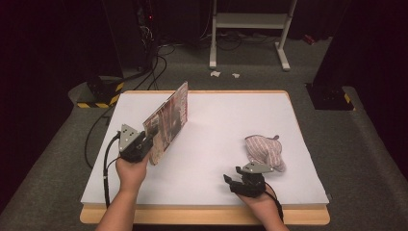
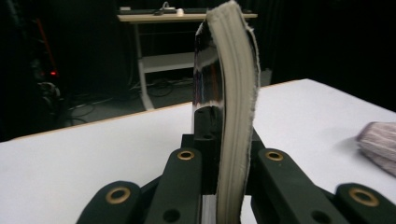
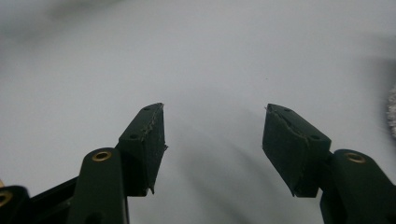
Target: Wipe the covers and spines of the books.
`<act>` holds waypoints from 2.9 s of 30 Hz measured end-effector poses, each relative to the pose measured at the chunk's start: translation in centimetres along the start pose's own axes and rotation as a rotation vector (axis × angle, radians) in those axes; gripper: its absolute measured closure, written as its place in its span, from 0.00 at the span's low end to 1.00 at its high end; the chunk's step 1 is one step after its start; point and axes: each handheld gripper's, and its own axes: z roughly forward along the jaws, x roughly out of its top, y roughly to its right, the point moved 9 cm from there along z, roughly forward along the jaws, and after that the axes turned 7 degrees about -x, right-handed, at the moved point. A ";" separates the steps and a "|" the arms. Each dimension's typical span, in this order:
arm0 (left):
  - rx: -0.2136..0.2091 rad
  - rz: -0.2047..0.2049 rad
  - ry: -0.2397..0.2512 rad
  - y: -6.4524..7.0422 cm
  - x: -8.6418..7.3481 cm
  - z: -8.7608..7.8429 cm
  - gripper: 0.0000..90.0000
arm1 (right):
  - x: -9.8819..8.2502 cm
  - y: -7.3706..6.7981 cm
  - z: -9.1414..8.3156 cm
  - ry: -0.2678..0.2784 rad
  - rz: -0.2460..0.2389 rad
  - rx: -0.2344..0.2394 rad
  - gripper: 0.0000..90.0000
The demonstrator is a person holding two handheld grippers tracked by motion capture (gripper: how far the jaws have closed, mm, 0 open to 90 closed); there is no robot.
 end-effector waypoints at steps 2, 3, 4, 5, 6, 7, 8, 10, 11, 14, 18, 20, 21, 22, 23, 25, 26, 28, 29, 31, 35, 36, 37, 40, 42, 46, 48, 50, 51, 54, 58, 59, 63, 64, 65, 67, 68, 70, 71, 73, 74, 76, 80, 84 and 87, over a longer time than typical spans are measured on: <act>-0.024 0.001 0.004 0.7 -0.3 0.0 0.93 | 0.0 -0.1 0.1 -0.003 -0.002 0.001 0.44; -0.033 0.001 0.004 1.0 -0.5 0.0 0.93 | -0.1 -0.2 0.1 -0.005 -0.005 0.001 0.44; -0.046 0.004 0.007 1.5 -0.6 0.0 0.93 | -0.1 -0.2 0.1 -0.005 -0.006 0.001 0.44; -0.054 0.008 0.005 1.8 -0.7 0.0 0.93 | -0.1 -0.3 0.2 -0.007 -0.006 0.003 0.44; -0.067 0.011 0.003 2.3 -0.9 0.1 0.93 | -0.1 -0.3 0.2 -0.007 -0.007 0.003 0.44; -0.077 0.009 0.001 2.5 -1.0 0.1 0.93 | -0.1 -0.4 0.2 -0.008 -0.008 0.003 0.44; -0.093 0.007 -0.003 3.0 -1.2 0.3 0.93 | -0.1 -0.4 0.2 -0.009 -0.007 0.003 0.44; -0.101 0.018 -0.013 3.5 -1.5 0.4 0.93 | -0.2 -0.4 0.2 -0.010 -0.009 0.003 0.44; -0.108 0.021 -0.018 3.8 -1.7 0.5 0.93 | -0.2 -0.4 0.2 -0.010 -0.009 0.004 0.44; -0.134 0.018 -0.036 4.6 -2.4 0.8 0.93 | -0.2 -0.4 0.3 -0.011 -0.012 0.007 0.44; -0.169 0.014 -0.052 5.6 -3.3 1.1 0.93 | -0.2 -0.5 0.3 -0.014 -0.016 0.009 0.44; -0.184 0.010 -0.057 6.1 -3.7 1.1 0.93 | -0.3 -0.5 0.3 -0.014 -0.017 0.009 0.44; -0.190 0.010 -0.061 6.3 -3.8 1.1 0.93 | -0.3 -0.5 0.3 -0.014 -0.018 0.009 0.44; -0.197 0.008 -0.063 6.5 -4.0 1.2 0.93 | -0.3 -0.6 0.3 -0.015 -0.018 0.009 0.44; -0.206 0.011 -0.071 6.8 -4.3 1.2 0.93 | -0.3 -0.6 0.3 -0.015 -0.018 0.009 0.44; -0.217 0.019 -0.085 7.3 -4.8 1.3 0.93 | -0.3 -0.6 0.3 -0.017 -0.019 0.009 0.44; -0.224 0.021 -0.093 7.6 -5.0 1.3 0.93 | -0.3 -0.6 0.4 -0.017 -0.019 0.010 0.44; -0.236 0.021 -0.105 8.0 -5.5 1.5 0.93 | -0.3 -0.7 0.3 -0.017 -0.021 0.010 0.44; -0.242 0.024 -0.112 8.2 -5.8 1.5 0.93 | -0.3 -0.7 0.3 -0.016 -0.022 0.009 0.44; -0.255 0.024 -0.124 8.6 -6.3 1.7 0.93 | -0.3 -0.7 0.3 -0.017 -0.024 0.009 0.44; -0.280 0.025 -0.159 9.3 -7.7 2.0 0.93 | -0.4 -0.8 0.4 -0.021 -0.030 0.008 0.45; -0.284 0.024 -0.167 9.4 -8.0 2.0 0.93 | -0.4 -0.8 0.4 -0.021 -0.031 0.009 0.45; -0.286 0.025 -0.172 9.5 -8.2 2.0 0.93 | -0.4 -0.8 0.4 -0.022 -0.032 0.009 0.45; -0.300 0.015 -0.189 9.9 -9.0 2.1 0.93 | -0.4 -0.8 0.3 -0.019 -0.037 0.010 0.45; -0.304 0.025 -0.207 10.1 -9.6 2.1 0.93 | -0.4 -0.8 0.3 -0.018 -0.036 0.009 0.46; -0.309 0.017 -0.210 10.4 -10.4 2.0 0.92 | -0.3 -0.6 0.2 -0.017 -0.047 0.012 0.48; -0.317 -0.001 -0.207 10.3 -10.7 2.0 0.92 | -0.3 -0.5 0.2 -0.026 -0.048 0.024 0.49; -0.324 -0.001 -0.208 10.4 -11.0 2.0 0.92 | -0.1 -0.2 0.0 -0.015 -0.058 0.009 0.50; -0.326 0.002 -0.206 10.4 -11.1 2.0 0.92 | 0.1 0.0 -0.2 -0.003 -0.064 -0.001 0.50; -0.339 -0.007 -0.207 10.4 -11.4 2.1 0.92 | 0.7 0.5 -0.7 0.031 -0.077 -0.021 0.50; -0.344 -0.016 -0.208 10.3 -11.3 2.1 0.92 | 0.9 1.3 -1.0 0.042 -0.120 -0.059 0.51; -0.346 -0.022 -0.209 10.3 -11.3 2.1 0.92 | 0.8 1.4 -0.9 0.029 -0.119 -0.060 0.50; -0.351 -0.040 -0.209 10.1 -11.2 2.1 0.92 | 0.5 2.1 -0.5 -0.036 -0.126 -0.082 0.50; -0.355 -0.042 -0.211 10.0 -11.2 2.1 0.92 | 0.6 2.2 -0.4 -0.043 -0.135 -0.092 0.49; -0.356 -0.045 -0.212 10.0 -11.2 2.1 0.92 | 0.8 2.5 -0.2 -0.063 -0.140 -0.108 0.46; -0.359 -0.047 -0.211 10.0 -11.2 2.1 0.92 | 1.1 2.6 0.2 -0.083 -0.140 -0.105 0.45; -0.359 -0.051 -0.211 10.0 -11.2 2.1 0.92 | 1.5 2.8 0.5 -0.096 -0.155 -0.116 0.45; -0.360 -0.049 -0.212 10.0 -11.2 2.1 0.92 | 2.2 3.1 0.8 -0.101 -0.165 -0.136 0.45; -0.361 -0.047 -0.212 10.0 -11.2 2.1 0.92 | 2.7 3.2 0.8 -0.098 -0.167 -0.141 0.45; -0.362 -0.042 -0.212 10.1 -11.2 2.1 0.92 | 3.4 3.5 0.9 -0.097 -0.186 -0.171 0.47; -0.361 -0.041 -0.213 10.1 -11.2 2.1 0.92 | 3.6 3.5 0.9 -0.090 -0.181 -0.175 0.46; -0.361 -0.035 -0.217 10.1 -11.2 2.1 0.92 | 3.9 3.8 0.9 -0.072 -0.157 -0.165 0.44; -0.359 -0.033 -0.217 10.2 -11.3 2.1 0.92 | 4.1 4.6 0.3 -0.054 -0.128 -0.158 0.39; -0.359 -0.033 -0.219 10.2 -11.3 2.1 0.92 | 4.7 5.4 -0.8 -0.013 -0.110 -0.168 0.34; -0.359 -0.031 -0.220 10.2 -11.2 2.1 0.92 | 5.2 5.9 -1.7 0.017 -0.097 -0.173 0.31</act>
